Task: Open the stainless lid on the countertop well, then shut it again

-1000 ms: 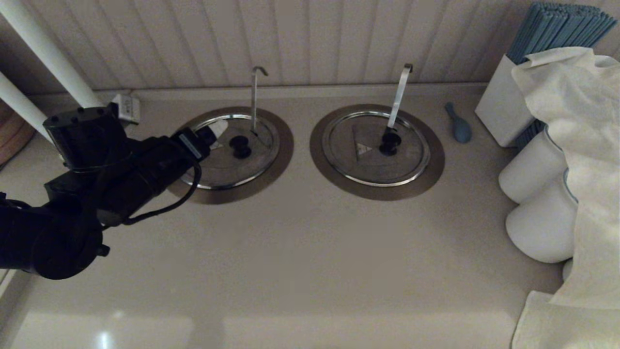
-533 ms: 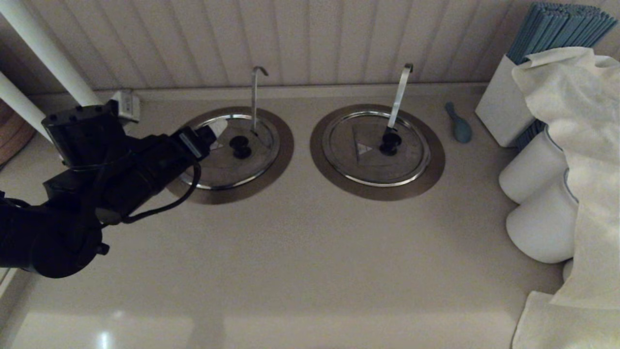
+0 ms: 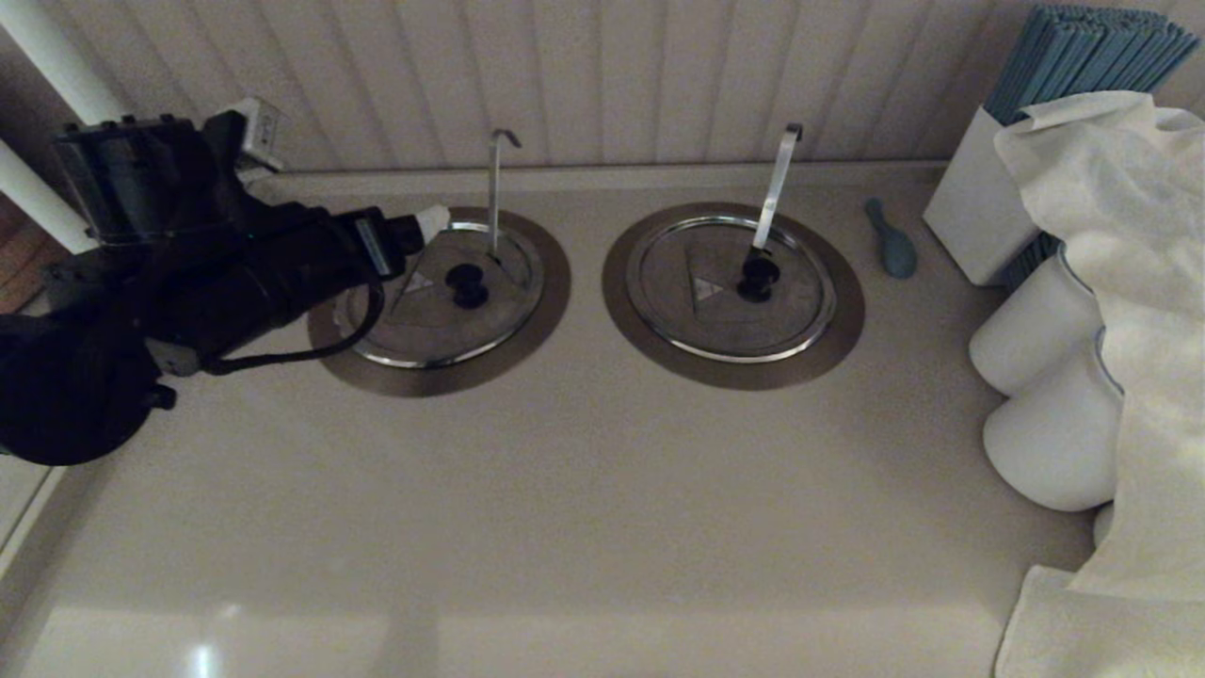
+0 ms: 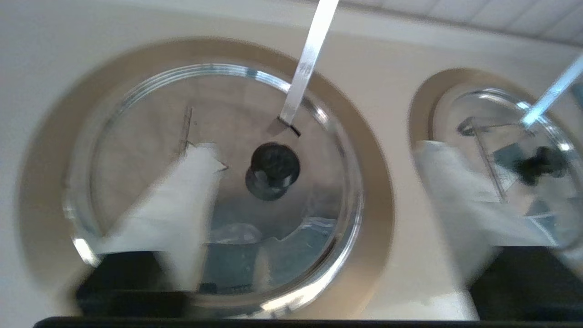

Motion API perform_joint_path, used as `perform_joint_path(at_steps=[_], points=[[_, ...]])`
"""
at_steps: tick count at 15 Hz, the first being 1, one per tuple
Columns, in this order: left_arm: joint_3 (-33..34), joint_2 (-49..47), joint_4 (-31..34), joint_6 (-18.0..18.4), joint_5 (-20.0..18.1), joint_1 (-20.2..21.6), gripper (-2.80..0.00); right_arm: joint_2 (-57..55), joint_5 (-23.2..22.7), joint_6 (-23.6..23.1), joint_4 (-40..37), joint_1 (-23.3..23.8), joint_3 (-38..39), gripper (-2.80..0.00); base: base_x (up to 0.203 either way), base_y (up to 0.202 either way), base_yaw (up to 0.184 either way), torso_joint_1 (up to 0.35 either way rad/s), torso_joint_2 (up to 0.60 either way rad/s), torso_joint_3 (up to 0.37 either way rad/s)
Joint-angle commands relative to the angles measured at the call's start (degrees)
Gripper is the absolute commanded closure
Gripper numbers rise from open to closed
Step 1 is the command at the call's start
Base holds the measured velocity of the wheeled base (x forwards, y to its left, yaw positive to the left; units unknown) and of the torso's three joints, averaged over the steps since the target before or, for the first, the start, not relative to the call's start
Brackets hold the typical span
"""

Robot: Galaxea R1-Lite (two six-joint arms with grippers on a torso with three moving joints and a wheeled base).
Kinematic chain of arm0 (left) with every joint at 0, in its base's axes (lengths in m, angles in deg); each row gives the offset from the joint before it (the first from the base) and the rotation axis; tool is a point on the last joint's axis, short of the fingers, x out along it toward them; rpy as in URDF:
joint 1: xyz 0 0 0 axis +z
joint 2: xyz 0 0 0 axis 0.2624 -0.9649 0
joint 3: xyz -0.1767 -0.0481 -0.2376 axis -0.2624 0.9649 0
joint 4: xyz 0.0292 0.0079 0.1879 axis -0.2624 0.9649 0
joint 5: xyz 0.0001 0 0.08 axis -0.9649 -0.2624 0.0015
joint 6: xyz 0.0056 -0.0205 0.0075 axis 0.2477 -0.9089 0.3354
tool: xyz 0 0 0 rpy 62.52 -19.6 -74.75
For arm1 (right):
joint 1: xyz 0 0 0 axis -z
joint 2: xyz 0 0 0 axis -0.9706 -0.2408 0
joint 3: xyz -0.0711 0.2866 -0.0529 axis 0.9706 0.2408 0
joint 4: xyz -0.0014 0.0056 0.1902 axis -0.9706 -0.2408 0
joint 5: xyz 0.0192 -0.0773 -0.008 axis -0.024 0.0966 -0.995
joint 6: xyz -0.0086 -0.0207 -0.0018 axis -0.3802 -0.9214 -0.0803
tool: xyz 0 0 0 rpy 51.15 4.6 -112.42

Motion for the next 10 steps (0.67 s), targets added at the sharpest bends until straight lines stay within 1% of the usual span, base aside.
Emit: perform_joint_path(at_steps=[1,2,3,5,7,9,10], points=[[-0.8,6.3,2.7,0.3,0.0,0.0,0.00,-0.1,-0.1,0.0,0.0,0.0,0.0,0.00,0.000,0.000,0.000,0.000,0.00,0.000],[-1.3,9.9,5.4,0.5,-0.1,0.0,0.00,0.0,-0.1,0.0,0.0,0.0,0.0,0.00,0.000,0.000,0.000,0.000,0.00,0.000],[-2.0,14.2,9.6,0.8,-0.2,0.0,0.00,0.0,0.0,0.0,0.0,0.0,0.0,0.00,0.000,0.000,0.000,0.000,0.00,0.000],[-3.4,24.3,21.2,2.3,-0.2,0.0,0.00,0.0,0.0,0.0,0.0,0.0,0.0,0.00,0.000,0.000,0.000,0.000,0.00,0.000],[-3.9,34.6,31.4,3.8,0.2,0.1,0.00,0.0,0.0,0.0,0.0,0.0,0.0,0.00,0.000,0.000,0.000,0.000,0.00,0.000],[-3.1,45.6,40.2,6.3,1.7,0.2,0.00,0.0,0.0,0.0,0.0,-0.1,0.0,0.00,0.000,0.000,0.000,0.000,0.00,0.000],[-2.2,51.6,45.2,8.5,2.9,0.2,0.00,0.0,0.0,0.0,0.0,0.0,0.0,0.00,0.000,0.000,0.000,0.000,0.00,0.000]])
